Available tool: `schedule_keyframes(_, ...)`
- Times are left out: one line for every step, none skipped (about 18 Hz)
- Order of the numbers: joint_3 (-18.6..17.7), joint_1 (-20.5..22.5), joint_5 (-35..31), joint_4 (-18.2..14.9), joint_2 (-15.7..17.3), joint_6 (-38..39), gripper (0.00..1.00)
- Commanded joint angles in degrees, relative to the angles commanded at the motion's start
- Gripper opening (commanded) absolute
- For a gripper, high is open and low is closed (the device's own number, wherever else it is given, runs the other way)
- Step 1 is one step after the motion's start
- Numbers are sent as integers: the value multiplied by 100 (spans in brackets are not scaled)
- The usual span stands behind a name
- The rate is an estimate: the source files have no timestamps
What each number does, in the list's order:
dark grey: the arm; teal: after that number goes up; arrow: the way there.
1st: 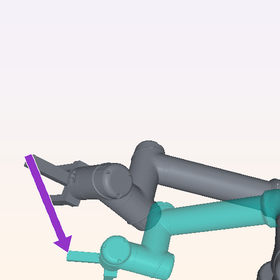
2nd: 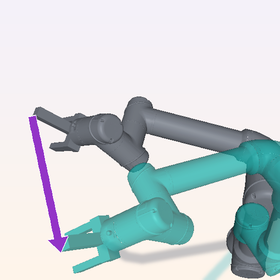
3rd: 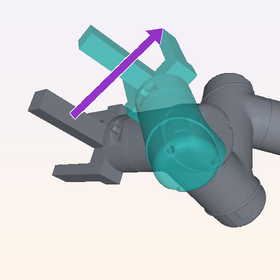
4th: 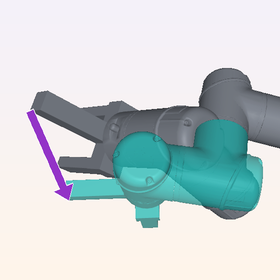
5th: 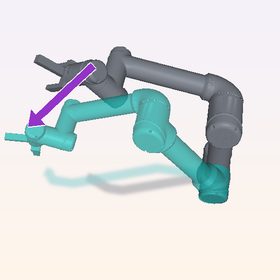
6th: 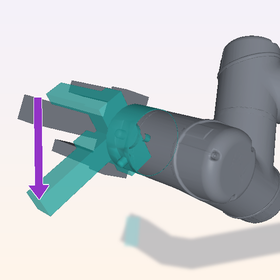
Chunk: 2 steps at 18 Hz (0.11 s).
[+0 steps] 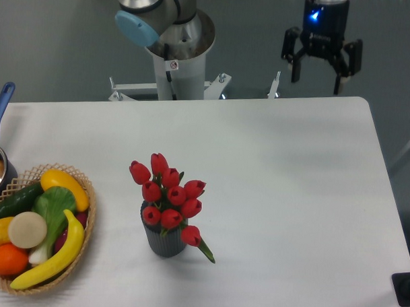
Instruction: Insert the flowers into the vase
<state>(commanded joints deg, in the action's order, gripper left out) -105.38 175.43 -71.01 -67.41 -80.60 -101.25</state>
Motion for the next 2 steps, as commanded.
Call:
schedule_keyframes(-9,17,-18,-9,17,-18,100)
schedule_keyframes(-9,35,-18,-9,18,-27,100)
